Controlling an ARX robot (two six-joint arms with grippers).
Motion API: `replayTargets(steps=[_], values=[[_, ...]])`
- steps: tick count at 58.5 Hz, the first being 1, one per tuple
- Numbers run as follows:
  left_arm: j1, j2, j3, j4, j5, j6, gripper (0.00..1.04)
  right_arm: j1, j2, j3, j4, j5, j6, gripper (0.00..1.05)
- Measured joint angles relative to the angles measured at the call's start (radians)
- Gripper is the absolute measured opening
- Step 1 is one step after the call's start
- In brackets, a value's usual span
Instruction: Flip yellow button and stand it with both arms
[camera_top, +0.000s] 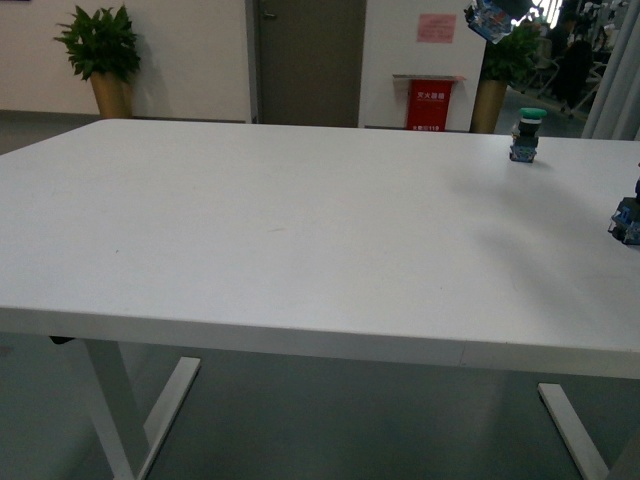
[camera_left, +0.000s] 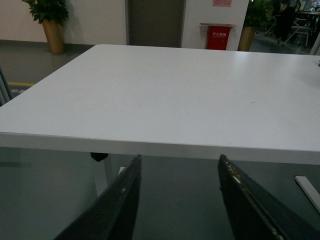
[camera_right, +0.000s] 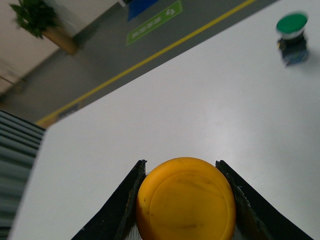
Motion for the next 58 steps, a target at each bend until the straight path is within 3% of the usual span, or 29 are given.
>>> replayTargets(steps=[5, 12, 21, 31, 58], values=[[0.0, 0.0, 0.0, 0.0, 0.0, 0.0, 0.83, -0.02, 0.087, 0.153, -0.07, 0.05, -0.199, 0.35], [0.0, 0.0, 0.0, 0.0, 0.0, 0.0, 1.0, -0.053, 0.194, 0.333, -0.175, 0.081, -0.359, 0.35], [0.0, 0.0, 0.0, 0.0, 0.0, 0.0, 0.99, -0.096, 0.398, 0.651, -0.398, 0.14, -0.524, 0.35], [0.0, 0.0, 0.0, 0.0, 0.0, 0.0, 0.99, -0.116, 0.576, 0.905, -0.576, 0.171, -0.581, 0.35], [0.0, 0.0, 0.0, 0.0, 0.0, 0.0, 0.99, -0.154, 0.698, 1.114, -0.756, 0.186, -0.492, 0.35]])
